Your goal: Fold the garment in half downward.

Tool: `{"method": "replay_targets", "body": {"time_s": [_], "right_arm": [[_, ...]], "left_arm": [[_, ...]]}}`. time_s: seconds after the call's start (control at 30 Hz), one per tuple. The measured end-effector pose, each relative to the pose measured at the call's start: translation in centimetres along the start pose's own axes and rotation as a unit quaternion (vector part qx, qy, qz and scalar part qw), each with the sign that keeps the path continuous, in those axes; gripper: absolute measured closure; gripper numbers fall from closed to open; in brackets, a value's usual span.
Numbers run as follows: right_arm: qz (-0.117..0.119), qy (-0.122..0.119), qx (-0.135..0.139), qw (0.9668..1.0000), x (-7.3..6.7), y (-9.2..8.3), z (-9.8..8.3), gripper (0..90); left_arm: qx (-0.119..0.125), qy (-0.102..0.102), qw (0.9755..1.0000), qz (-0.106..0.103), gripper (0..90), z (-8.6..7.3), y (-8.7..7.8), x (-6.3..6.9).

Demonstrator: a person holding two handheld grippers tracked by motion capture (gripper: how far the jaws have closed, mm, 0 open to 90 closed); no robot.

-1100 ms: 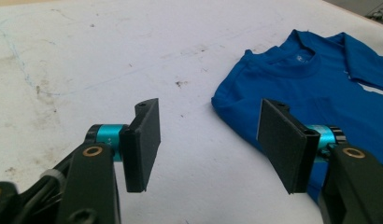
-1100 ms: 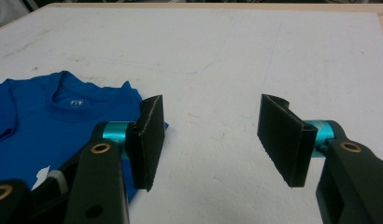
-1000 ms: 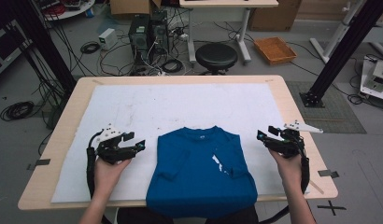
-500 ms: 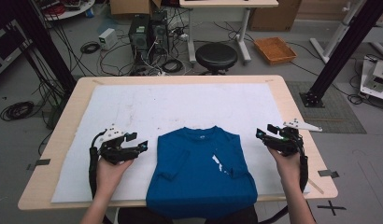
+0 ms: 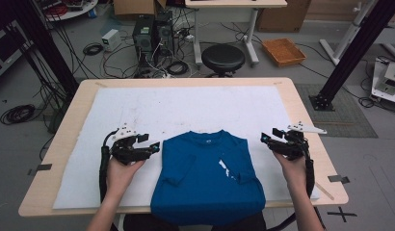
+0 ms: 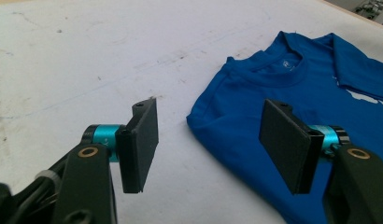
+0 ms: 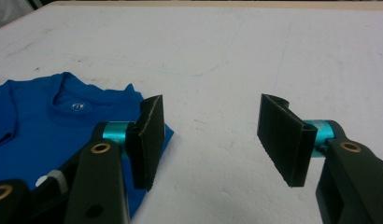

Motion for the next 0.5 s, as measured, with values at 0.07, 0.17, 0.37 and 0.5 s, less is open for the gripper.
{"method": "replay_targets", "body": {"time_s": [0.07,0.17,0.37,0.5], "right_arm": [[0.004,-0.003,0.0,1.0,-0.3,0.1,0.0,41.6],[0.009,-0.009,-0.003,0.9999,-0.7,0.5,0.1,42.7],[0.022,-0.028,-0.015,0.9993,-2.3,2.0,0.4,46.0],[0.027,-0.048,-0.029,0.9981,-3.4,3.3,0.3,50.0]], "left_arm": [[-0.002,0.0,1.0,-0.003,37.6,0.2,0.3,0.1],[-0.012,-0.001,0.9999,-0.008,37.7,0.3,0.9,0.3],[-0.017,-0.014,0.9996,-0.015,38.3,0.5,2.2,0.1],[-0.032,-0.026,0.999,-0.015,40.0,0.4,3.2,-0.3]]}}
Point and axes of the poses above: each handheld gripper's, and its own axes: y roughly forward along the jaws, z roughly out of its top, x roughly to its right, the point moved 9 cm from there along y, roughly forward along the jaws, and after that the axes turned 8 degrees about -z, right-handed, at the moved point
